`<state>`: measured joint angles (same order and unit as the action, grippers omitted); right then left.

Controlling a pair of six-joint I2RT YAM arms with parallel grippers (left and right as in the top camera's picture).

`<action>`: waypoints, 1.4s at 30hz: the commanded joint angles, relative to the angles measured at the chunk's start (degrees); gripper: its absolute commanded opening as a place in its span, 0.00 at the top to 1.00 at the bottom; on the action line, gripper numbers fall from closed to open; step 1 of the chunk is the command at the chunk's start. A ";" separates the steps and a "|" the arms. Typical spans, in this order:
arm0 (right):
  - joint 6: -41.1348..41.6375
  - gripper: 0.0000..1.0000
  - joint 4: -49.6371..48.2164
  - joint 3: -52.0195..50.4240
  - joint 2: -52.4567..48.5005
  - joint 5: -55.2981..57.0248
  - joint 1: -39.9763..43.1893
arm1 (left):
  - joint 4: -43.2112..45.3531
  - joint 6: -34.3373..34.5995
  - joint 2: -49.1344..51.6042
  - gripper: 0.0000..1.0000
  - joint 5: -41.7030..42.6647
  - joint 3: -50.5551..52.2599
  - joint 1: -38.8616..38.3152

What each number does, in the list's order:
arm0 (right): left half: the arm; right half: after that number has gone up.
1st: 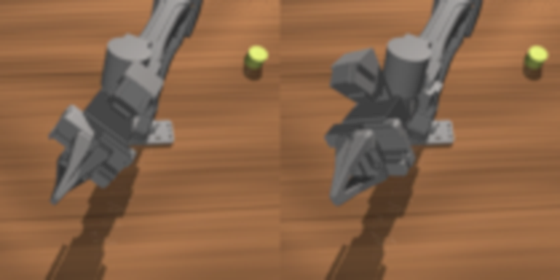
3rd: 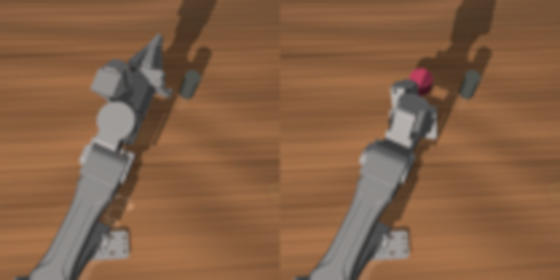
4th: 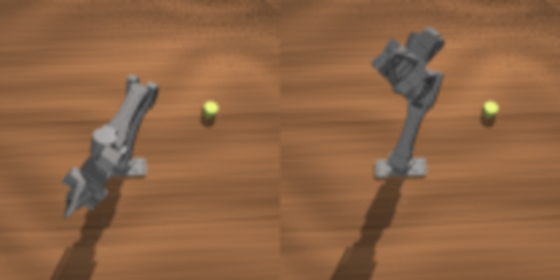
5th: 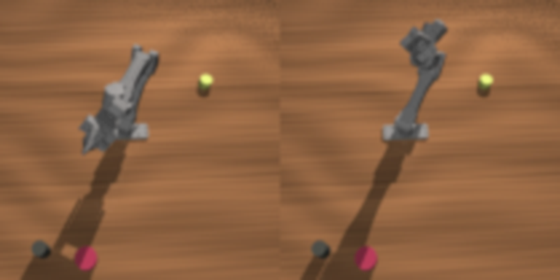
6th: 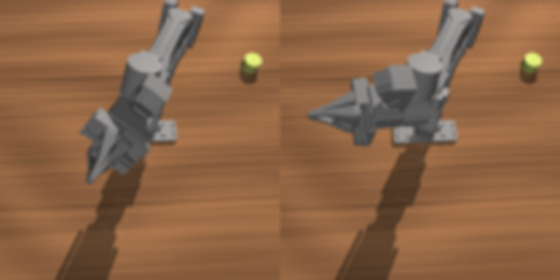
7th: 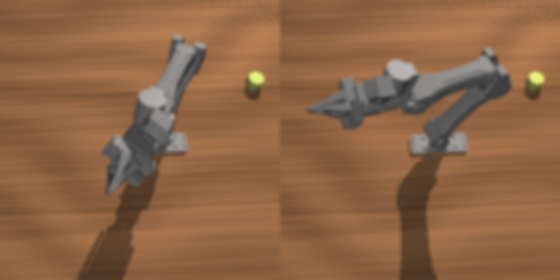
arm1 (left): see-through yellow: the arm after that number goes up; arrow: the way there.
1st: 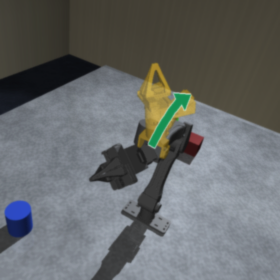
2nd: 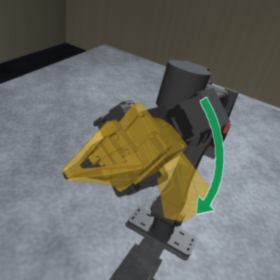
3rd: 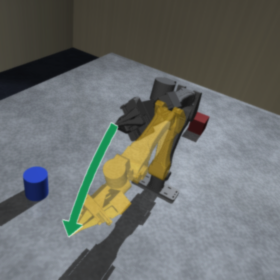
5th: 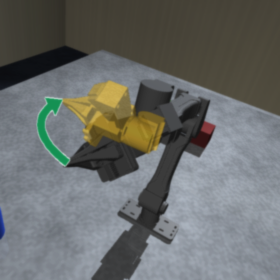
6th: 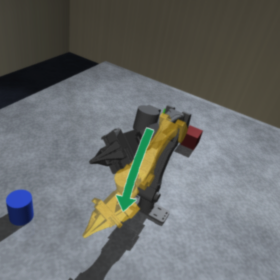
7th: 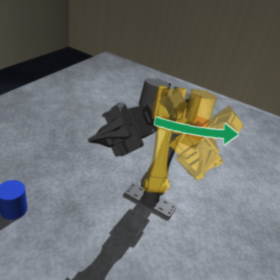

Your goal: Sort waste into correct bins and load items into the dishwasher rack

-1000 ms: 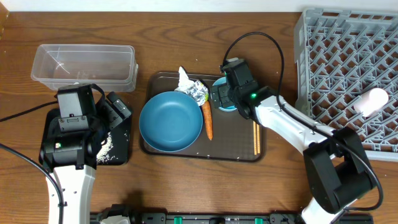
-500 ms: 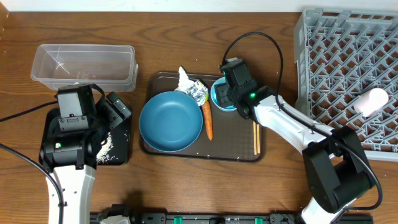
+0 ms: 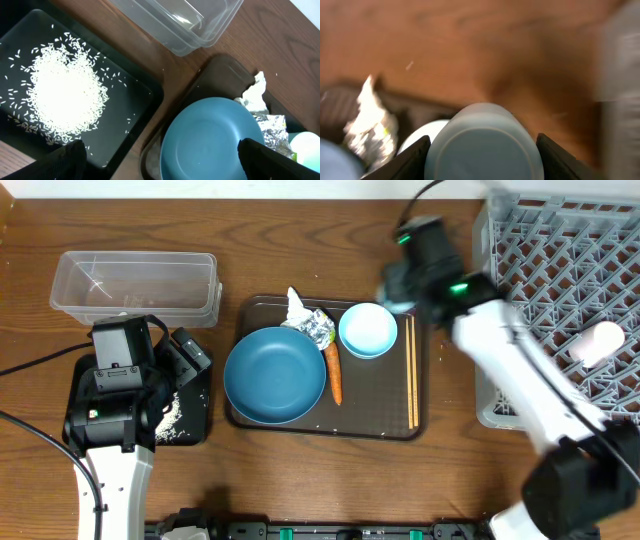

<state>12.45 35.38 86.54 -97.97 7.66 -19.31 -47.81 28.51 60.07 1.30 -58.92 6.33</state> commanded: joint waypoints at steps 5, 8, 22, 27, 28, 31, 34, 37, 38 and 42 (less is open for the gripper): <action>-3.32 0.51 3.02 5.57 6.80 3.87 20.48 | -0.15 0.09 0.15 0.01 -0.50 -0.98 0.24; -3.32 0.51 3.30 5.55 6.84 2.16 29.68 | -0.15 0.09 0.15 0.00 -0.50 -0.98 0.24; -3.32 0.49 3.56 5.53 -1.92 -10.12 44.35 | -0.15 0.09 0.15 0.01 -0.50 -0.98 0.24; -3.37 0.48 2.89 5.53 -6.14 -11.15 42.16 | -0.15 0.09 0.15 0.01 -0.50 -0.98 0.24; -3.63 0.48 2.84 5.53 -6.78 -10.91 41.68 | -0.15 0.09 0.15 0.01 -0.48 -0.98 0.24; -4.63 0.47 2.78 5.53 -8.37 -9.14 40.37 | -0.15 0.09 0.15 0.00 -0.50 -0.98 0.24; -4.87 0.46 2.82 5.53 -8.85 -7.76 39.67 | -0.15 0.09 0.15 0.01 -0.50 -0.98 0.24; -4.87 0.45 2.80 5.55 -8.85 -7.67 39.50 | -0.15 0.09 0.15 0.01 -0.50 -0.98 0.24; -5.09 0.45 2.84 5.55 -8.85 -7.63 39.50 | -0.15 0.09 0.15 0.01 -0.50 -0.98 0.24; -5.70 0.44 3.32 5.55 -8.85 -6.88 39.50 | -0.15 0.09 0.15 0.01 -0.50 -0.98 0.24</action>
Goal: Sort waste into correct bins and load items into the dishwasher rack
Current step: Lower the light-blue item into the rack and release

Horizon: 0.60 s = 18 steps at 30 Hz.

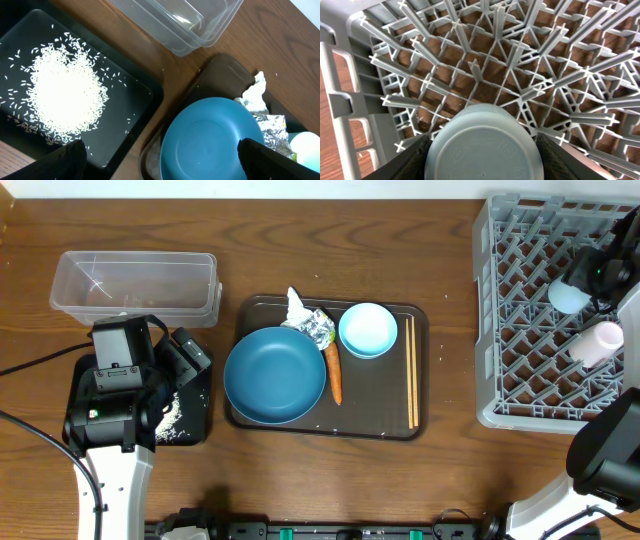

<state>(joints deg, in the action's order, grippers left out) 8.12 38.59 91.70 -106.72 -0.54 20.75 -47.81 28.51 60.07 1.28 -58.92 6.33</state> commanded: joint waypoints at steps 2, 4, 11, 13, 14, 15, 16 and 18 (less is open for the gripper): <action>-1.36 0.44 0.22 0.39 -0.11 2.34 -0.59 | -0.15 0.09 0.15 0.00 -0.48 -0.98 0.24; -1.36 0.43 0.44 0.39 -0.11 3.19 -0.57 | -0.15 0.09 0.15 0.00 -0.48 -0.98 0.24; -1.36 0.33 1.16 0.37 -0.11 3.74 -0.57 | -0.15 0.09 0.15 0.00 -0.48 -0.98 0.24; -1.33 0.24 1.33 0.39 -0.11 3.72 -0.59 | -0.15 0.09 0.15 0.01 -0.48 -0.98 0.24; -1.33 0.20 1.46 0.37 -0.11 3.69 -0.59 | -0.15 0.09 0.15 0.01 -0.48 -0.98 0.24; -1.31 0.18 1.51 0.39 -0.11 3.48 -0.59 | -0.15 0.09 0.15 0.01 -0.48 -0.98 0.24; -1.31 0.16 1.51 0.39 -0.11 3.39 -0.59 | -0.15 0.09 0.15 0.01 -0.48 -0.98 0.24; -1.25 0.14 1.53 0.39 -0.02 2.86 -0.59 | -0.15 0.09 0.15 0.01 -0.48 -0.98 0.24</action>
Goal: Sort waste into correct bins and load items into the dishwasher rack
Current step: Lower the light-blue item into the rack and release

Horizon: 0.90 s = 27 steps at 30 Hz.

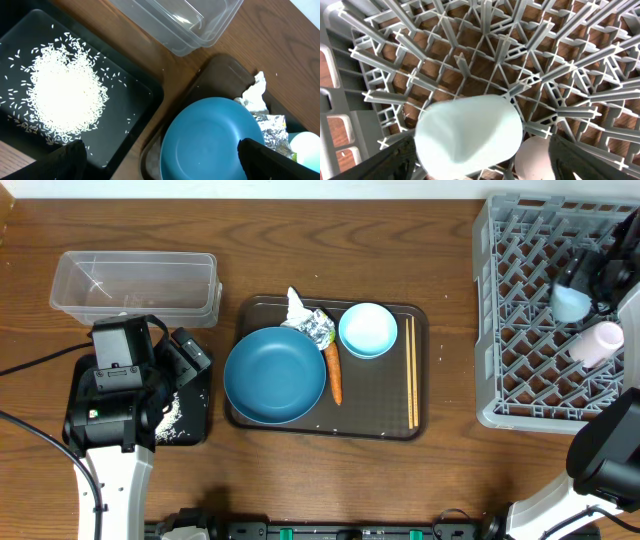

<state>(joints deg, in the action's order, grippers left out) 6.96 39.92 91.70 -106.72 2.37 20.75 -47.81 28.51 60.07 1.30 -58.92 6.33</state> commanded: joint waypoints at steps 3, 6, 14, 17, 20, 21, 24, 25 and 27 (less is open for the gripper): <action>0.46 0.13 0.76 0.44 0.61 -1.25 -0.59 | -0.15 0.09 0.15 0.01 -0.50 -0.98 0.24; 1.64 0.13 1.22 0.48 2.25 -2.05 -0.59 | -0.15 0.09 0.15 0.01 -0.50 -0.98 0.24; 1.88 0.48 0.96 0.46 6.86 -5.44 -1.38 | -0.15 0.09 0.15 0.01 -0.50 -0.98 0.24; 1.05 0.80 1.60 0.44 6.14 -5.05 -3.04 | -0.15 0.09 0.15 0.01 -0.50 -0.98 0.24; 1.07 0.94 2.12 0.44 5.18 -2.67 -5.64 | -0.15 0.09 0.15 0.01 -0.50 -0.98 0.24; 1.05 0.95 2.12 0.44 4.90 -1.33 -6.45 | -0.15 0.09 0.15 0.01 -0.50 -0.98 0.24; 1.09 0.95 2.16 0.44 4.37 3.30 -8.26 | -0.15 0.09 0.15 0.01 -0.50 -0.98 0.24; 1.09 0.95 2.29 0.42 4.26 3.98 -8.48 | -0.15 0.09 0.15 0.01 -0.50 -0.98 0.24; 1.09 0.96 2.34 0.44 3.43 4.07 -8.55 | -0.15 0.09 0.15 0.01 -0.50 -0.98 0.24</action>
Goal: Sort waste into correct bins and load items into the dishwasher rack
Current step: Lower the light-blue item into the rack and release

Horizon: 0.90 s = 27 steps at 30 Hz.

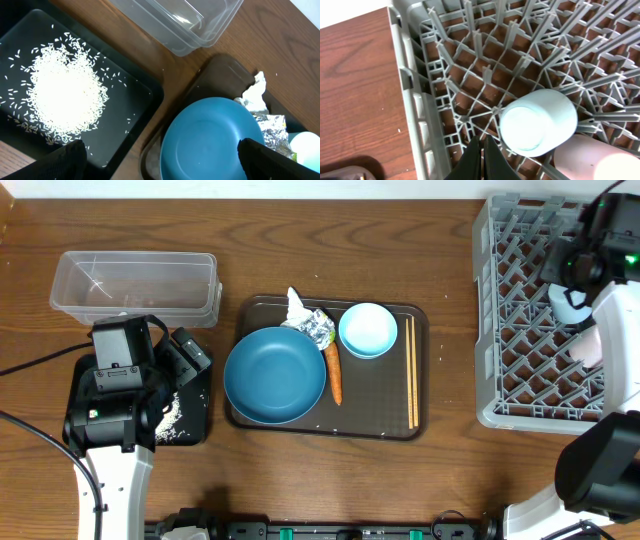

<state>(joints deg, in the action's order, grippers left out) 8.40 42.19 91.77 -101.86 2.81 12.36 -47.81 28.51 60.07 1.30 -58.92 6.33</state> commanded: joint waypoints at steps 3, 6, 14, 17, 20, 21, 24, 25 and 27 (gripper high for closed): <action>-0.33 0.97 0.22 0.35 -3.08 3.65 0.04 | -0.15 0.09 0.15 0.01 -0.50 -0.98 0.24; -0.31 0.97 0.74 0.35 -4.17 4.44 0.55 | -0.15 0.09 0.15 0.01 -0.50 -0.98 0.24; -1.27 0.97 1.03 0.35 -5.33 4.50 2.64 | -0.15 0.09 0.15 0.01 -0.50 -0.98 0.24; -1.20 0.97 1.05 0.35 -5.77 4.39 3.39 | -0.15 0.09 0.15 0.01 -0.50 -0.98 0.24; -1.51 0.97 1.09 0.35 -6.84 3.72 3.96 | -0.15 0.09 0.15 0.01 -0.50 -0.98 0.24; -1.84 0.96 1.14 0.35 -7.15 3.34 4.07 | -0.15 0.09 0.15 0.01 -0.50 -0.98 0.24; -1.84 0.97 1.25 0.35 -8.28 3.39 4.13 | -0.15 0.09 0.15 0.01 -0.50 -0.98 0.24; -1.84 0.98 1.18 0.35 -8.52 3.41 4.15 | -0.15 0.09 0.15 0.01 -0.50 -0.98 0.24; -1.84 0.97 1.11 0.35 -8.57 3.93 4.24 | -0.15 0.09 0.15 0.01 -0.50 -0.98 0.24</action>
<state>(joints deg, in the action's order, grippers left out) 7.31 43.11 91.77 -109.86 6.13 16.23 -47.81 28.51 60.07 1.30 -58.92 6.33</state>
